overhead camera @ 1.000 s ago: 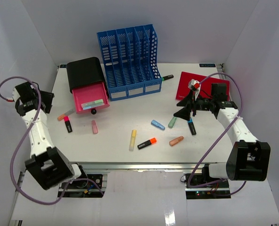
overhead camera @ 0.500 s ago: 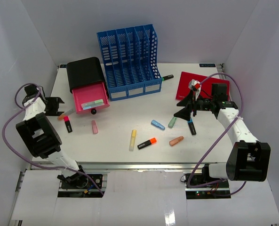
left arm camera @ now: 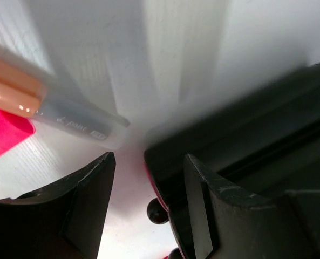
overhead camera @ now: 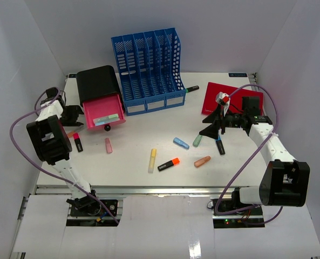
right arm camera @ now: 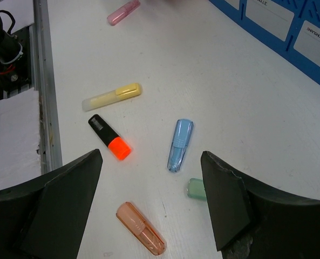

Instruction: Organize the desk

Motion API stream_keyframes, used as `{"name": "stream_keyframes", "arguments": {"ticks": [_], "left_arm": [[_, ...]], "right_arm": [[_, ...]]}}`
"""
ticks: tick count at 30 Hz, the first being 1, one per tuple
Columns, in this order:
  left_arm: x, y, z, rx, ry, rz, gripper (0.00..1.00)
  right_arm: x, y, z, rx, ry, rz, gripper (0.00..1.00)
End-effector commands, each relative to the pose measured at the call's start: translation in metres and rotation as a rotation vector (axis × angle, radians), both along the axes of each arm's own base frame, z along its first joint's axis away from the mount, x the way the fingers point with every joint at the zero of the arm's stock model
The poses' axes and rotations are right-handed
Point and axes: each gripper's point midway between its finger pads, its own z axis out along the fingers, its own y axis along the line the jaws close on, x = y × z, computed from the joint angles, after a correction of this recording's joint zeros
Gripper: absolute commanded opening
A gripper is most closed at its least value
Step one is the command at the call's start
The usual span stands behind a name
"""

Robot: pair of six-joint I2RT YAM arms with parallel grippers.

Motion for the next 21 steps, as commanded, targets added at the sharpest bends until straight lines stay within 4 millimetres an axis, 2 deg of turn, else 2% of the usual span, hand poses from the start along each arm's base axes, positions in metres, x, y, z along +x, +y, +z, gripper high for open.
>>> {"name": "stream_keyframes", "arguments": {"ticks": [1, 5, 10, 21], "left_arm": [[-0.011, 0.002, 0.012, 0.029, 0.041, 0.116, 0.65], [-0.022, 0.007, 0.013, 0.066, 0.064, 0.174, 0.65], [-0.031, 0.009, -0.001, 0.066, 0.119, 0.217, 0.64], [-0.032, 0.017, -0.019, 0.053, 0.175, 0.248, 0.62]], "right_arm": [[0.005, -0.006, 0.011, 0.019, -0.024, -0.003, 0.8], [0.005, -0.007, 0.012, 0.022, -0.025, -0.004, 0.8], [0.005, -0.008, 0.014, 0.023, -0.03, -0.007, 0.8], [0.007, -0.013, 0.015, 0.033, -0.026, -0.022, 0.8]]}}
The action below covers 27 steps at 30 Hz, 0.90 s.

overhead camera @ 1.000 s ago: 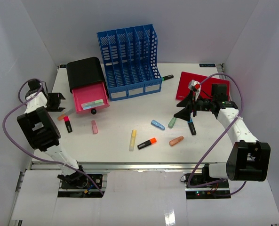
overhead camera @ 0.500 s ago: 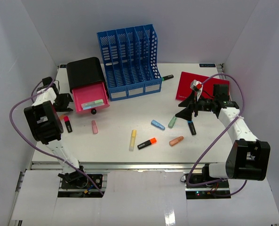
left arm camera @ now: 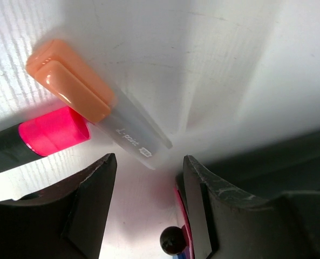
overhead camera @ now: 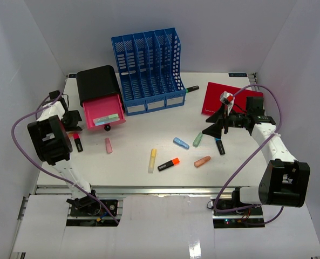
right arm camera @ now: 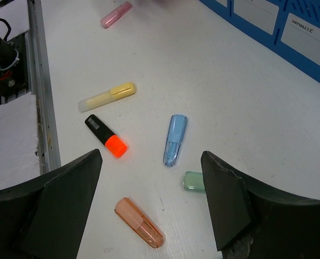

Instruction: Organize the desk

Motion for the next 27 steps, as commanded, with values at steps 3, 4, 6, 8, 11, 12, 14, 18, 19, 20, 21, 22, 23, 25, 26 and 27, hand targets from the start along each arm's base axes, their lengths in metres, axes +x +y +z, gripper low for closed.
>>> {"name": "stream_keyframes", "arguments": {"ticks": [3, 4, 6, 8, 11, 12, 14, 18, 19, 20, 21, 22, 23, 25, 26, 27], "left_arm": [[-0.009, 0.01, -0.005, -0.015, 0.052, 0.096, 0.61], [-0.01, 0.01, -0.007, -0.019, 0.058, 0.098, 0.61], [-0.013, 0.011, -0.012, -0.021, 0.064, 0.103, 0.61], [-0.013, 0.012, -0.015, -0.023, 0.068, 0.102, 0.61], [-0.013, 0.013, -0.022, -0.039, 0.074, 0.098, 0.6], [-0.011, 0.012, -0.024, -0.044, 0.072, 0.094, 0.6], [-0.009, 0.012, -0.026, -0.052, 0.072, 0.09, 0.59], [-0.008, 0.013, -0.029, -0.056, 0.075, 0.086, 0.56], [-0.009, 0.014, -0.031, -0.059, 0.081, 0.086, 0.55], [-0.01, 0.015, -0.033, -0.062, 0.088, 0.086, 0.55], [-0.011, 0.015, -0.035, -0.062, 0.095, 0.087, 0.54], [-0.012, 0.015, -0.037, -0.064, 0.098, 0.086, 0.53], [-0.013, 0.015, -0.038, -0.067, 0.102, 0.086, 0.53], [-0.016, 0.014, -0.042, -0.07, 0.111, 0.084, 0.52], [-0.017, 0.014, -0.043, -0.071, 0.113, 0.084, 0.52], [-0.017, 0.014, -0.043, -0.072, 0.113, 0.084, 0.52]], "right_arm": [[0.003, -0.001, 0.015, 0.024, -0.04, 0.015, 0.8], [0.003, -0.001, 0.015, 0.024, -0.04, 0.014, 0.8], [0.003, -0.002, 0.014, 0.025, -0.038, 0.012, 0.8], [0.004, -0.002, 0.015, 0.026, -0.04, 0.011, 0.8], [0.004, -0.003, 0.016, 0.028, -0.042, 0.009, 0.8], [0.003, -0.004, 0.017, 0.029, -0.045, 0.008, 0.8], [0.003, -0.004, 0.016, 0.03, -0.042, 0.006, 0.8], [0.004, -0.005, 0.016, 0.034, -0.033, 0.005, 0.8], [0.004, -0.005, 0.016, 0.034, -0.034, 0.005, 0.8], [0.004, -0.005, 0.016, 0.034, -0.036, 0.005, 0.8], [0.004, -0.005, 0.017, 0.033, -0.037, 0.003, 0.8], [0.004, -0.005, 0.017, 0.032, -0.038, 0.002, 0.8], [0.004, -0.005, 0.017, 0.032, -0.039, 0.002, 0.8], [0.004, -0.005, 0.017, 0.034, -0.039, 0.002, 0.8], [0.004, -0.005, 0.018, 0.034, -0.039, 0.002, 0.8], [0.004, -0.005, 0.018, 0.034, -0.039, 0.002, 0.8]]}}
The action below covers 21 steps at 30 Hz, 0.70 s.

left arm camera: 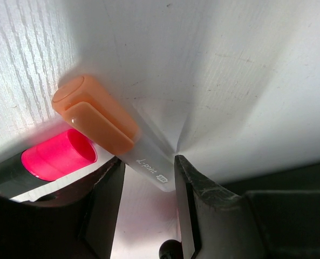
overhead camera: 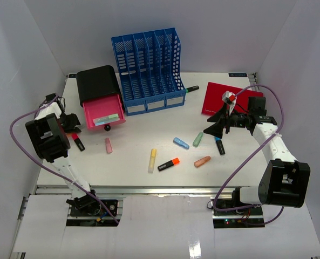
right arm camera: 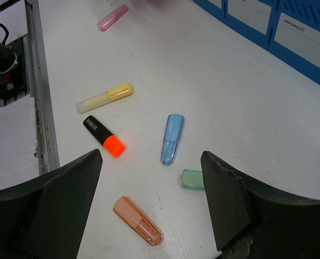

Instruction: Organize the desk

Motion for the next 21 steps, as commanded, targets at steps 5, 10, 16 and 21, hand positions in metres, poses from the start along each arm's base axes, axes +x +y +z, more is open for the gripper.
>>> {"name": "stream_keyframes", "arguments": {"ticks": [5, 10, 16, 21], "left_arm": [[-0.017, 0.0, -0.026, -0.013, 0.073, 0.039, 0.5], [-0.02, 0.0, -0.028, -0.005, 0.084, 0.026, 0.5], [-0.019, 0.002, -0.022, 0.016, 0.056, 0.003, 0.25], [-0.005, 0.012, 0.012, 0.099, -0.021, -0.07, 0.09]], "right_arm": [[0.001, 0.0, 0.017, 0.026, -0.044, 0.018, 0.8], [0.001, 0.0, 0.018, 0.026, -0.045, 0.016, 0.8], [0.001, 0.0, 0.019, 0.03, -0.045, 0.017, 0.8], [0.0, -0.001, 0.019, 0.03, -0.047, 0.016, 0.8]]}}
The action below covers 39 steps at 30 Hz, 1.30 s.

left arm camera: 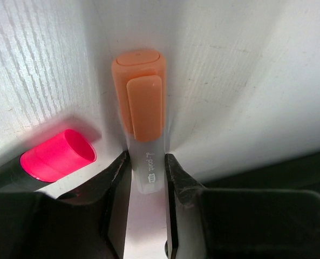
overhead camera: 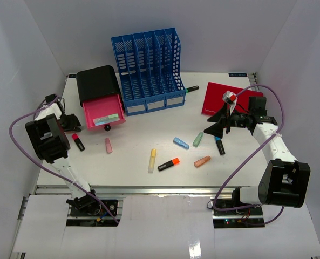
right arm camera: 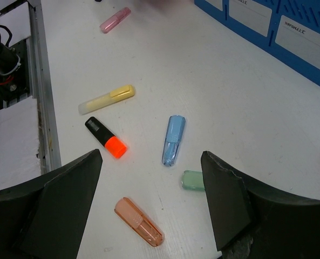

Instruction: Organize the desk

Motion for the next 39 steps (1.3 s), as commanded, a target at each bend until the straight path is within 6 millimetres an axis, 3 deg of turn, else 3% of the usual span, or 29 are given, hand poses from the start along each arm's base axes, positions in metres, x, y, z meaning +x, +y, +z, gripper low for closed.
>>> {"name": "stream_keyframes", "arguments": {"ticks": [1, 10, 18, 21, 25, 30, 33, 35, 37, 39], "left_arm": [[-0.004, 0.016, 0.019, 0.124, -0.004, -0.039, 0.07], [-0.024, 0.027, 0.079, 0.322, -0.1, -0.133, 0.0], [-0.038, 0.007, 0.155, 0.382, -0.305, -0.175, 0.0], [-0.038, -0.027, 0.189, 0.329, -0.45, -0.211, 0.0], [-0.032, -0.097, 0.202, 0.174, -0.565, -0.31, 0.0], [-0.026, -0.152, 0.219, 0.062, -0.654, -0.334, 0.0], [-0.013, -0.174, 0.222, 0.011, -0.682, -0.255, 0.0], [-0.003, -0.177, 0.211, -0.012, -0.651, -0.202, 0.0], [0.0, -0.195, 0.198, -0.059, -0.629, -0.184, 0.0], [0.003, -0.201, 0.19, -0.074, -0.617, -0.144, 0.0]], "right_arm": [[0.001, 0.0, 0.018, 0.019, -0.048, 0.013, 0.8], [0.002, -0.001, 0.017, 0.017, -0.048, 0.011, 0.81], [0.004, -0.002, 0.011, 0.017, -0.03, 0.007, 0.81], [0.004, -0.002, 0.011, 0.015, -0.032, 0.005, 0.81], [0.004, -0.002, 0.01, 0.017, -0.025, 0.005, 0.81], [0.004, -0.002, 0.01, 0.012, -0.033, 0.003, 0.81], [0.004, -0.001, 0.01, 0.022, -0.025, 0.014, 0.81], [0.003, -0.001, 0.01, 0.019, -0.021, 0.015, 0.81], [0.003, -0.001, 0.01, 0.016, -0.029, 0.014, 0.81], [0.003, -0.001, 0.01, 0.02, -0.027, 0.015, 0.81]]}}
